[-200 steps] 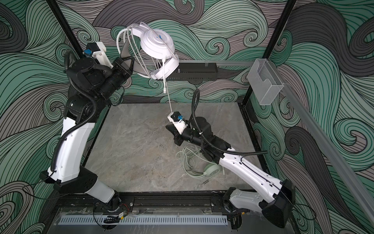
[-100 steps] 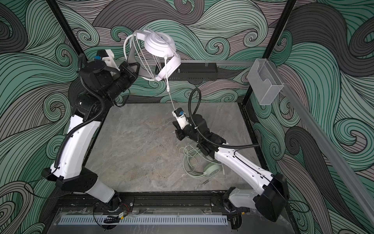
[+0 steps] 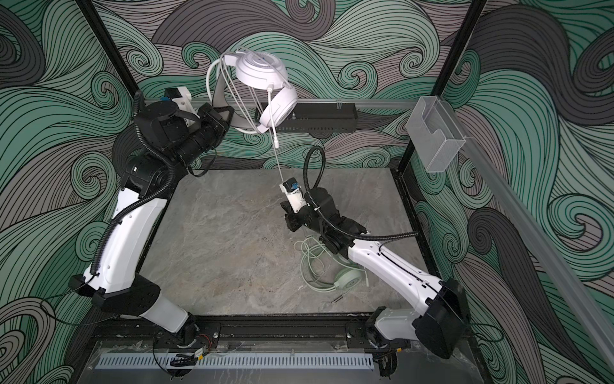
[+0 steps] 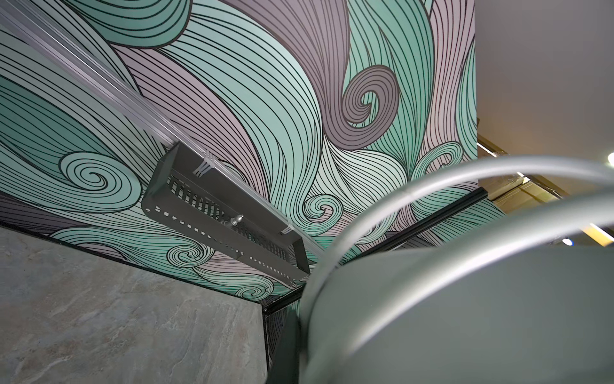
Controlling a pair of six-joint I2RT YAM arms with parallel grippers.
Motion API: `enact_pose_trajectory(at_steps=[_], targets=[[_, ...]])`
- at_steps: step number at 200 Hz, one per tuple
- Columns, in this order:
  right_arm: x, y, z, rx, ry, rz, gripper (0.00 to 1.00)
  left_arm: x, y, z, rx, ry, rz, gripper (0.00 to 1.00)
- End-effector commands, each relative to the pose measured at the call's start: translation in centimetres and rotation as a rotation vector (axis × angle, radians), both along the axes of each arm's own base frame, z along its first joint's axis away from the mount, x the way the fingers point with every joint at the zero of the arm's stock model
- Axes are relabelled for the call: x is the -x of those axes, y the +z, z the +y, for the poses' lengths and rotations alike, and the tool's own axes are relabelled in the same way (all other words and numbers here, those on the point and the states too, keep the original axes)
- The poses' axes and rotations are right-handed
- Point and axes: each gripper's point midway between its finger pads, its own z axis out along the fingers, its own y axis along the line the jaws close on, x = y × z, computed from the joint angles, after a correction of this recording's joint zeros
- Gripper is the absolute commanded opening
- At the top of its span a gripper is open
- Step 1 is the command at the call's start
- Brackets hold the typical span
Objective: Wrap the headphones
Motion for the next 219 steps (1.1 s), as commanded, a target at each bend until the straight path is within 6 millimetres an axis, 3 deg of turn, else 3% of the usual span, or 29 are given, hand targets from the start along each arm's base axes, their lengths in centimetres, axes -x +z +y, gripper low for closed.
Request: enact_pose_trajectory(at_steps=[1,51,81,138,185,219], targets=[[2.4,-2.9,0.1,0.107,0.055,0.09,0.0,0.4,6.1,2.8,0.188,0.122,-0.178,0.0],[4.8,-0.2,0.8,0.112,0.128,0.051,0.0,-4.2,3.8,2.5,-0.025,0.274,-0.147,0.0],[5.4,1.4,0.5,0.123,0.145,0.021,0.0,-6.3,1.2,2.2,-0.195,0.343,-0.102,0.0],[6.2,5.4,0.8,0.104,0.175,-0.041,0.0,-9.6,-6.8,1.0,-0.652,0.413,0.03,0.0],[6.5,9.8,0.2,0.075,0.168,-0.104,0.0,-9.8,-13.6,-1.0,-0.936,0.345,0.086,0.0],[5.3,12.2,-1.1,0.08,0.11,-0.158,0.0,-7.6,-17.1,-2.5,-1.113,0.227,0.078,0.0]])
